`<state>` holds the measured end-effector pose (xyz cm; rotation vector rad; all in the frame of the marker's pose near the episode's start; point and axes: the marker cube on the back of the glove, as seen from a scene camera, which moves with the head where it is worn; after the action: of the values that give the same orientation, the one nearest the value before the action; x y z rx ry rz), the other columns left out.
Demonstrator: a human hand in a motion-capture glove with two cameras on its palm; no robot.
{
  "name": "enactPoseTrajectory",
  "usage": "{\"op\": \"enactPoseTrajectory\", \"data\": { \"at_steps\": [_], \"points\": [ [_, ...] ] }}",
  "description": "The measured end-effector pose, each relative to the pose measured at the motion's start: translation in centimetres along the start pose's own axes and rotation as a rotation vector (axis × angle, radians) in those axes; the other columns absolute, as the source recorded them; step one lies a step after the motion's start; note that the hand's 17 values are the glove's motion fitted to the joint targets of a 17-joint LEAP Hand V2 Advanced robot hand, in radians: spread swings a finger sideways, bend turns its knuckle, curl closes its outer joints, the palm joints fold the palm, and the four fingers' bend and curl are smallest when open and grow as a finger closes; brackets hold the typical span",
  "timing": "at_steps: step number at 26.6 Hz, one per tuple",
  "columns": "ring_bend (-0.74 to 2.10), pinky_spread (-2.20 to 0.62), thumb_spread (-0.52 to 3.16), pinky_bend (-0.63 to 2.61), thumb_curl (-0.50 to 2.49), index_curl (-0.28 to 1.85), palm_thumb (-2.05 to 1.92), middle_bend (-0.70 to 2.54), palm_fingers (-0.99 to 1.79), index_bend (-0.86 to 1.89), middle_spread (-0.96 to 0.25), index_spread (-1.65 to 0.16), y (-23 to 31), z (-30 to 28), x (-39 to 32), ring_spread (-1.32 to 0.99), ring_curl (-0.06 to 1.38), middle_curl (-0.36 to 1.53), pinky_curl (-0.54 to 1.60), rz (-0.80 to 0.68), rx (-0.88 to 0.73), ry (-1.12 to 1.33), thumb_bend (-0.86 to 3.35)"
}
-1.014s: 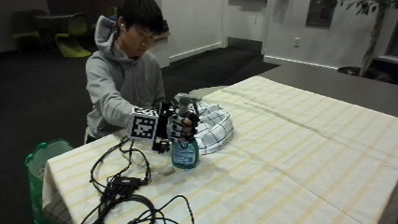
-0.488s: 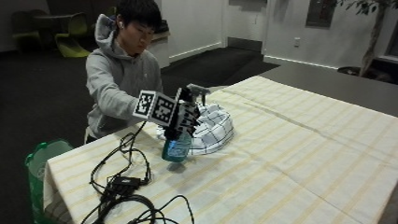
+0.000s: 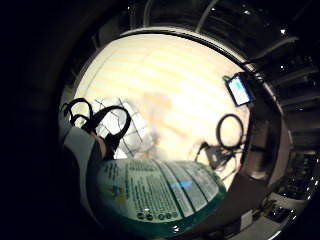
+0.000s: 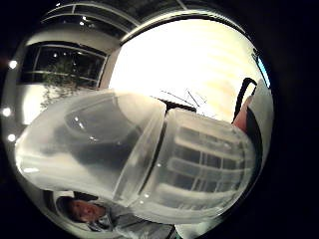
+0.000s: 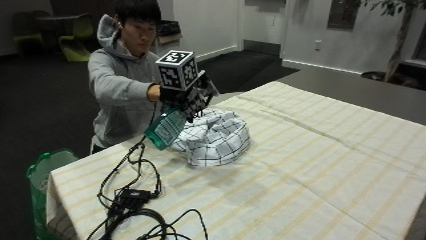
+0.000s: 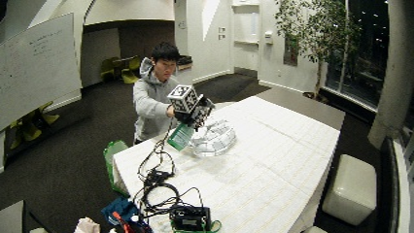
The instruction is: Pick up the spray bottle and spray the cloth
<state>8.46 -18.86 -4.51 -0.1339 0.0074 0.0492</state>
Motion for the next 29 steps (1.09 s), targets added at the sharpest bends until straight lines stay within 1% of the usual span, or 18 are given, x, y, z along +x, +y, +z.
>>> {"op": "enactPoseTrajectory", "data": {
  "at_steps": [3, 6, 10, 13, 16, 24, 29],
  "points": [
    [0.62, -0.28, 0.14, 0.37, 0.69, 0.54, 0.97, 0.63, 1.41, 0.44, -0.13, -0.17, 0.8, 0.7, -0.6, -0.16, 0.46, 0.51, 0.38, -0.011, -0.054, 0.093, -0.03],
    [0.62, -0.28, 0.14, 0.38, 0.7, 0.54, 0.97, 0.63, 1.41, 0.44, -0.13, -0.17, 1.3, 2.6, -0.6, -0.17, 0.46, 0.51, 0.38, -0.015, -0.117, 0.15, -0.03],
    [0.62, -0.29, 0.13, 0.38, 0.71, 0.54, 0.97, 0.64, 1.41, 0.44, -0.13, -0.17, 2.0, 5.4, -0.7, -0.17, 0.46, 0.51, 0.38, -0.007, -0.181, 0.18, -0.03],
    [0.62, -0.29, 0.13, 0.38, 0.71, 0.54, 0.96, 0.64, 1.41, 0.44, -0.13, -0.17, 2.2, 6.3, -0.8, -0.17, 0.46, 0.51, 0.38, 0.001, -0.199, 0.185, -0.03],
    [0.62, -0.29, 0.13, 0.38, 0.71, 0.54, 0.96, 0.64, 1.41, 0.44, -0.13, -0.17, 2.5, 5.6, -1.4, -0.16, 0.46, 0.51, 0.38, 0.0, -0.191, 0.201, -0.03],
    [0.62, -0.29, 0.12, 0.38, 0.72, 0.54, 0.96, 0.64, 1.41, 0.45, -0.13, -0.17, 2.5, -0.2, -3.4, -0.16, 0.46, 0.51, 0.38, -0.025, -0.153, 0.305, -0.03],
    [0.62, -0.29, 0.12, 0.38, 0.73, 0.54, 0.96, 0.64, 1.41, 0.45, -0.13, -0.17, 2.5, 1.0, -3.8, -0.16, 0.46, 0.51, 0.38, -0.025, -0.195, 0.353, -0.03]
  ]
}}
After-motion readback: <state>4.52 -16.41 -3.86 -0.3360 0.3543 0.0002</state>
